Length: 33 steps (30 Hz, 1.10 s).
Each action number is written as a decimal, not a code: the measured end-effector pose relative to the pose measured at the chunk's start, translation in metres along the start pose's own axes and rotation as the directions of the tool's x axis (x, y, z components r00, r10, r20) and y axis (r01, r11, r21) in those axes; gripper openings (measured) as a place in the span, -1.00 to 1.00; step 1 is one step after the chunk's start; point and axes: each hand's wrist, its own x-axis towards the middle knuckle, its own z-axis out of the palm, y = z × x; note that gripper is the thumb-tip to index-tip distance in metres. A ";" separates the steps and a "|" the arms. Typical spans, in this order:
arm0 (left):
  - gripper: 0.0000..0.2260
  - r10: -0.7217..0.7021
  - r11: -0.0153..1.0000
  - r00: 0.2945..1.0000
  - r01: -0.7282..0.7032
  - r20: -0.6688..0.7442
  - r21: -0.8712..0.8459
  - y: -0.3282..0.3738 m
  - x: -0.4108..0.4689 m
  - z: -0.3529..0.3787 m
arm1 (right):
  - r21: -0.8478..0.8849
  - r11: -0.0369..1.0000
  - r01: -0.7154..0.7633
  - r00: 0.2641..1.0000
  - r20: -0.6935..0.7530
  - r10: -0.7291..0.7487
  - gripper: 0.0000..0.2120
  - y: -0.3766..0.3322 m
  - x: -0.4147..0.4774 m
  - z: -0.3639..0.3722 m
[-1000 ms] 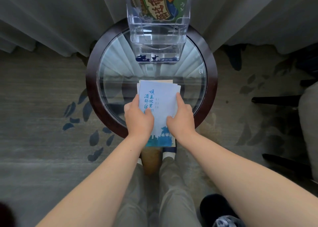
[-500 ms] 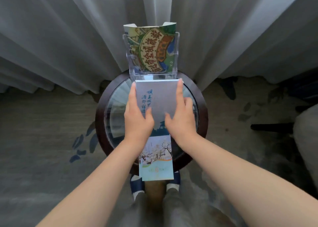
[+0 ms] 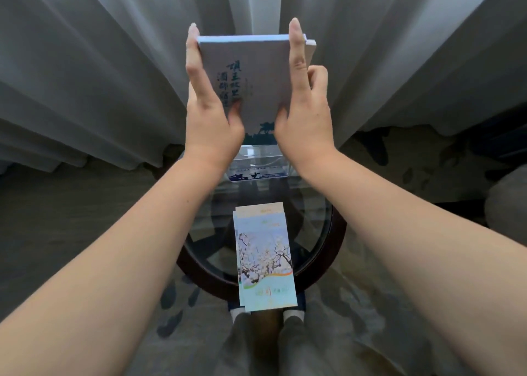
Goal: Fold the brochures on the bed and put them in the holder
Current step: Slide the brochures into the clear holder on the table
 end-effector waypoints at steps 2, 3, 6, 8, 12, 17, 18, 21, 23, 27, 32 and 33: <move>-0.16 0.042 0.999 0.999 -0.042 0.023 0.005 -0.007 0.001 0.001 | -0.001 1.000 0.019 1.000 -0.006 -0.019 -0.07 0.001 0.001 0.002; -0.14 0.060 0.998 0.998 -0.060 0.031 0.002 -0.010 0.002 0.000 | -0.003 0.999 0.035 0.999 -0.012 -0.035 -0.08 0.002 0.002 0.003; -0.07 0.136 0.991 0.990 -0.135 0.043 -0.019 -0.013 0.003 -0.002 | -0.019 0.997 0.072 0.997 -0.031 -0.072 -0.08 0.005 0.007 0.005; -0.15 0.164 0.986 0.986 -0.164 0.032 -0.018 -0.014 0.005 -0.002 | -0.019 0.997 0.081 0.996 -0.041 -0.082 -0.10 0.006 0.011 0.007; -0.25 0.120 0.992 0.993 -0.119 0.017 -0.030 -0.020 0.009 0.001 | -0.008 0.997 0.079 0.997 -0.027 -0.079 -0.16 0.008 0.014 0.011; -0.28 0.177 0.983 0.984 -0.177 0.011 0.038 -0.026 0.024 0.000 | 0.017 0.997 0.071 0.996 -0.054 -0.070 -0.10 0.008 0.024 0.013; -0.31 0.193 0.981 0.981 -0.193 -0.001 0.035 -0.027 0.027 0.000 | 0.016 0.997 0.082 0.995 -0.063 -0.081 -0.10 0.008 0.026 0.013; -0.31 0.172 0.984 0.985 -0.172 0.006 0.038 -0.034 0.027 0.003 | -0.007 0.995 0.100 0.994 -0.045 -0.100 -0.14 0.012 0.028 0.015; -0.26 0.134 0.988 0.989 -0.137 0.055 0.067 -0.043 0.021 0.005 | -0.025 0.997 0.069 0.997 0.025 -0.068 -0.14 0.018 0.026 0.019; -0.26 -0.001 0.988 0.985 -0.026 0.173 0.154 -0.065 0.004 0.011 | -0.057 0.998 0.036 0.989 0.147 -0.027 -0.21 0.034 0.012 0.029; -0.20 -0.024 0.969 0.980 -0.025 0.195 0.246 -0.079 -0.006 0.014 | -0.087 0.991 0.102 0.984 0.157 -0.088 -0.28 0.039 0.003 0.043; -0.19 -0.001 0.960 0.982 -0.052 0.190 0.275 -0.080 -0.005 0.015 | -0.101 0.990 0.103 0.986 0.144 -0.088 -0.28 0.037 0.004 0.045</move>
